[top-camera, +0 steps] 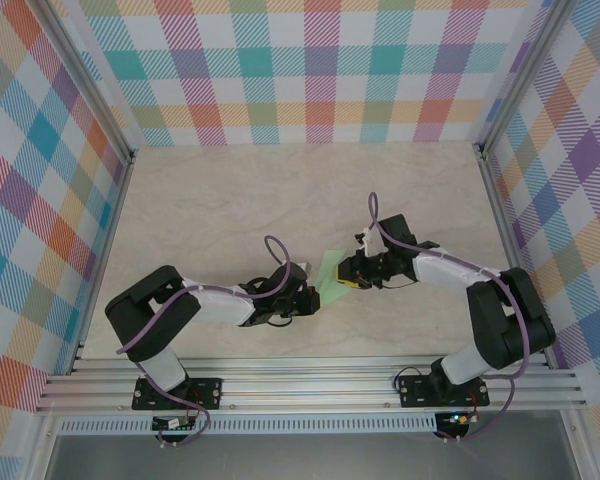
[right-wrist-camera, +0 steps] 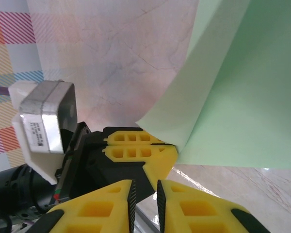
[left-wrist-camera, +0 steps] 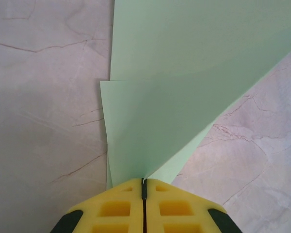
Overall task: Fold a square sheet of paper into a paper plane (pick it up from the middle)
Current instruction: Fourth fold the wing at the center of the table.
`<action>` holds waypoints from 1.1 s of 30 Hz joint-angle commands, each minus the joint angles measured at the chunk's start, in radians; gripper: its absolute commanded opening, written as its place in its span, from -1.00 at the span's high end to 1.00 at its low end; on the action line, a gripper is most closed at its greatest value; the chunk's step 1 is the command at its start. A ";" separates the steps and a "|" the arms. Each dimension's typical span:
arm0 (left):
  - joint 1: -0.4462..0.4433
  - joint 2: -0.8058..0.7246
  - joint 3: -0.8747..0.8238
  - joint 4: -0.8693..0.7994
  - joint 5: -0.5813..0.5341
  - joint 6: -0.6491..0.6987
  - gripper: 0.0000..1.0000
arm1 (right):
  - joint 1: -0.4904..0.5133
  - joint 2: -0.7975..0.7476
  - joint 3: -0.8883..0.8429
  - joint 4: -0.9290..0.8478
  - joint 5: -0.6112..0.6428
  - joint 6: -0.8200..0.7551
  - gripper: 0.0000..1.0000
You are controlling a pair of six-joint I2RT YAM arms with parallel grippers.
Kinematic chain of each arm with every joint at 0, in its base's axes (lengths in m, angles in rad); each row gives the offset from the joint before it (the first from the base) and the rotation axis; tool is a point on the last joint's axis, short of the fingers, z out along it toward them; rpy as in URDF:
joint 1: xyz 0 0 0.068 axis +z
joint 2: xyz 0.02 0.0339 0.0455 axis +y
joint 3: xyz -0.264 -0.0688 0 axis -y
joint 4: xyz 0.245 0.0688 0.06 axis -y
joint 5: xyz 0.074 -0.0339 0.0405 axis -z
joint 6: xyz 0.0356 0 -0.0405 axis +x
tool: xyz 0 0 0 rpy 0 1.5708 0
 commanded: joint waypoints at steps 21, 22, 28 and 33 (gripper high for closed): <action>0.036 -0.057 0.002 -0.087 0.041 0.052 0.50 | 0.058 0.218 0.122 0.100 0.012 0.053 0.67; 0.037 -0.056 0.007 -0.096 0.041 0.057 0.48 | 0.058 0.217 0.125 0.097 0.013 0.052 0.67; 0.032 -0.061 0.022 -0.131 0.043 0.090 0.40 | 0.058 0.221 0.131 0.094 0.011 0.052 0.68; 0.018 -0.040 0.062 -0.160 0.058 0.131 0.34 | 0.058 0.219 0.133 0.093 0.007 0.052 0.67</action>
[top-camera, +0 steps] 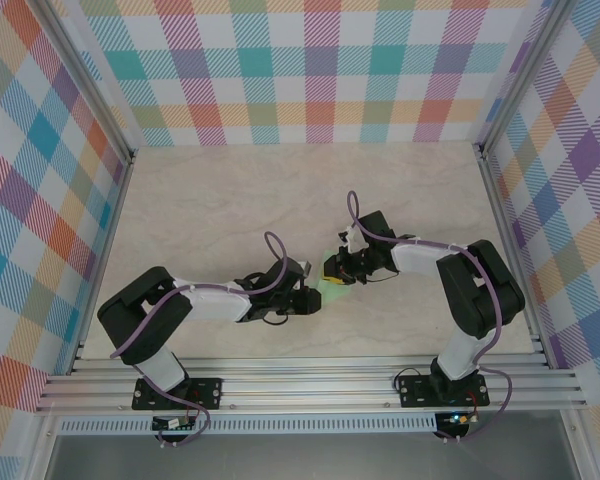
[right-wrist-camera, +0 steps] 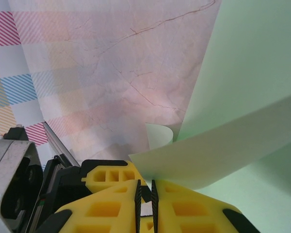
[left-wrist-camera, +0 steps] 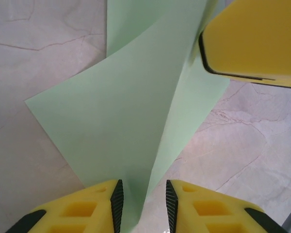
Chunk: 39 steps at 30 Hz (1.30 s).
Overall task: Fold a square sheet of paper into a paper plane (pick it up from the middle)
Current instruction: Fourth fold the wing at the center of the table.
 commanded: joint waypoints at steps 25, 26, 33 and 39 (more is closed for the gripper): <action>-0.072 0.083 0.168 -0.213 -0.176 0.125 0.30 | 0.004 -0.026 0.004 -0.015 -0.003 -0.001 0.67; -0.076 0.085 0.174 -0.220 -0.184 0.127 0.36 | 0.004 -0.028 0.004 -0.018 0.000 -0.001 0.67; -0.082 0.086 0.190 -0.239 -0.201 0.135 0.56 | 0.004 -0.031 0.001 -0.019 0.001 -0.002 0.66; -0.083 0.074 0.192 -0.238 -0.196 0.145 0.62 | 0.004 -0.033 -0.001 -0.025 0.004 -0.004 0.64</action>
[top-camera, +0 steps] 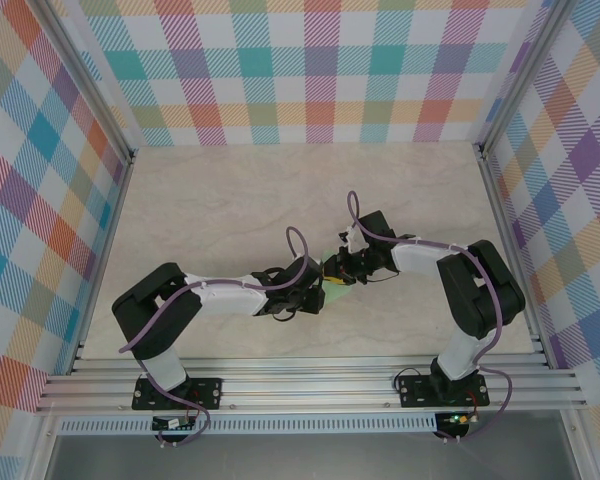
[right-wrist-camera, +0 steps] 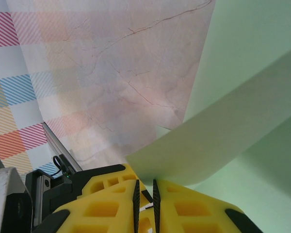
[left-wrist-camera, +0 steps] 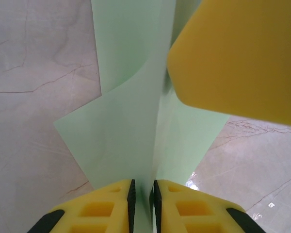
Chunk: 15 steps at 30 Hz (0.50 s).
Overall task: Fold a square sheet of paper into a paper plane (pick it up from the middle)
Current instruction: Fourth fold the wing at the center of the table.
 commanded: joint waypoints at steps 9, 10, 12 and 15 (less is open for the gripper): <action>-0.008 0.004 0.012 0.038 0.059 0.024 0.81 | 0.004 -0.057 -0.002 -0.047 0.026 -0.023 0.59; -0.007 0.004 0.012 0.043 0.067 0.023 0.81 | 0.003 -0.058 -0.004 -0.052 0.030 -0.024 0.58; -0.006 0.007 0.012 0.053 0.081 0.023 0.82 | 0.004 -0.058 -0.006 -0.055 0.035 -0.027 0.56; 0.002 0.009 -0.001 0.076 0.099 0.011 0.84 | 0.004 -0.059 -0.011 -0.051 0.034 -0.024 0.55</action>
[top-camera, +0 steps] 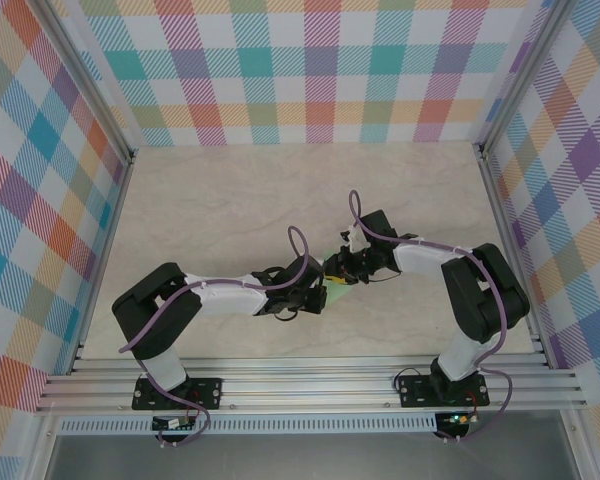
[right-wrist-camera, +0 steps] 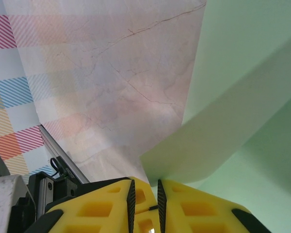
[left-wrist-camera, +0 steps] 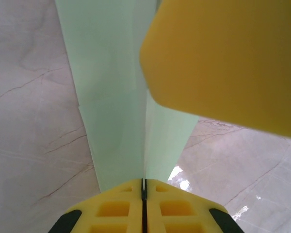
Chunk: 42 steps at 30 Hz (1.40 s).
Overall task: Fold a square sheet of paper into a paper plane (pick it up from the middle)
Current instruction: Fourth fold the wing at the center of the table.
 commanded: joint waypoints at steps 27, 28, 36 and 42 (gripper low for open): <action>0.118 0.050 -0.189 0.418 0.264 -0.146 0.85 | 0.004 0.033 -0.014 0.048 -0.083 -0.012 0.62; 0.120 0.053 -0.192 0.423 0.268 -0.148 0.85 | 0.004 0.037 -0.012 0.050 -0.082 -0.011 0.62; 0.134 0.077 -0.209 0.501 0.317 -0.170 0.84 | 0.004 0.075 0.002 0.068 -0.084 -0.001 0.62; 0.135 0.087 -0.211 0.517 0.329 -0.173 0.84 | 0.004 0.106 0.007 0.086 -0.077 0.005 0.62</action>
